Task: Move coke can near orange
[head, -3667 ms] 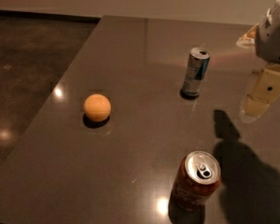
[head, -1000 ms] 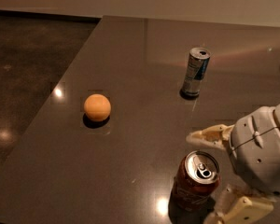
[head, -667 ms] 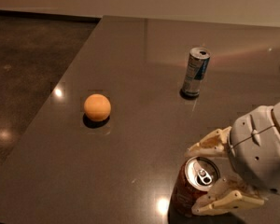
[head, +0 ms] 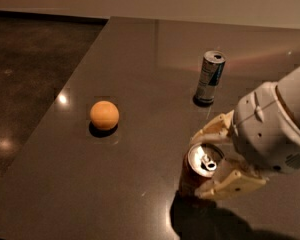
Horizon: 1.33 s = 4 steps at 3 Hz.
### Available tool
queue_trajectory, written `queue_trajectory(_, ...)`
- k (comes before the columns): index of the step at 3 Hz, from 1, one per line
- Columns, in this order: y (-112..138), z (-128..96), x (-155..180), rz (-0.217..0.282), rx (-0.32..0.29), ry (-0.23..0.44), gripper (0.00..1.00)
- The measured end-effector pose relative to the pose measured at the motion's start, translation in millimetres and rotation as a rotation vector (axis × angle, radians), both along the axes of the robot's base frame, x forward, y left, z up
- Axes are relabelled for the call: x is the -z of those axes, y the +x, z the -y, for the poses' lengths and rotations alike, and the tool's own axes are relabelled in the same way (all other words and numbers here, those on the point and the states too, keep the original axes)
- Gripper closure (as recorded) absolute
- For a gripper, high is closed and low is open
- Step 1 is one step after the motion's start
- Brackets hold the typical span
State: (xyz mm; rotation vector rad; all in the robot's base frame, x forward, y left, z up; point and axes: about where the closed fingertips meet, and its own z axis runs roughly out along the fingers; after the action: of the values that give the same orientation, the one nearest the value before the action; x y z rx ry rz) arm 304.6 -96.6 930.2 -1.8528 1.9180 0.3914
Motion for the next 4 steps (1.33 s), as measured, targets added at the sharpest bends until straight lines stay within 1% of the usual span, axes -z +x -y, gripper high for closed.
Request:
queue_trajectory(1, 25.4, -23.7, -15.9, 0.023, -0.025, 0.015, 1.00)
queue_trajectory(2, 55.8, -53.2, -22.2, 0.021, -0.041, 0.043, 1.00)
queue_trajectory(3, 77.9, -80.0, -16.2, -0.005, -0.046, 0.070, 1.00)
queue_trajectory(4, 94.0, -104.6, -8.7, -0.016, -0.055, 0.077, 1.00)
